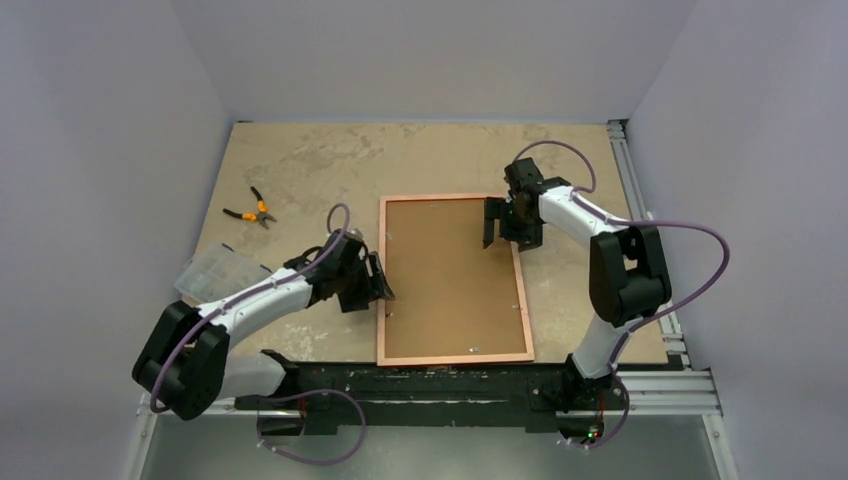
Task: Put the photo into the frame
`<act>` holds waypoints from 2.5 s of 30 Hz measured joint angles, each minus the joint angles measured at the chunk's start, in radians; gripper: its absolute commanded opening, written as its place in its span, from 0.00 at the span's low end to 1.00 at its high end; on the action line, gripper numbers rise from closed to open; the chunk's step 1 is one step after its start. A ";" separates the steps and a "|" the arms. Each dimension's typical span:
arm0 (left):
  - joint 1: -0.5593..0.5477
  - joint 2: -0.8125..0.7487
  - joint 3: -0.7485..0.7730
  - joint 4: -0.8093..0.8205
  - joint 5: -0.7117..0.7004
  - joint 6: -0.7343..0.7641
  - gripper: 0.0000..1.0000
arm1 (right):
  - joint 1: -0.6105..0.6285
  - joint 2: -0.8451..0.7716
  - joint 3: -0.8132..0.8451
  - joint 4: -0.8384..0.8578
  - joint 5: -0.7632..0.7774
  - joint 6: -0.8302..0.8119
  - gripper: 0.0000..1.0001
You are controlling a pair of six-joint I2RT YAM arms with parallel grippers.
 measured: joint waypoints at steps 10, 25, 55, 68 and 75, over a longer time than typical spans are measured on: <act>0.100 0.274 0.405 -0.117 -0.077 0.105 0.65 | 0.000 -0.018 -0.021 0.007 -0.031 0.000 0.86; 0.100 0.707 0.857 -0.366 -0.263 0.181 0.55 | -0.002 -0.025 -0.033 0.019 -0.049 -0.002 0.86; 0.187 0.788 0.908 -0.348 -0.143 0.191 0.49 | -0.009 -0.031 -0.046 0.029 -0.076 -0.028 0.84; 0.203 0.785 0.907 -0.325 -0.146 0.203 0.00 | -0.011 -0.031 -0.046 0.029 -0.082 -0.038 0.83; 0.204 0.765 0.875 -0.291 -0.124 0.208 0.24 | -0.011 -0.031 -0.047 0.029 -0.082 -0.038 0.83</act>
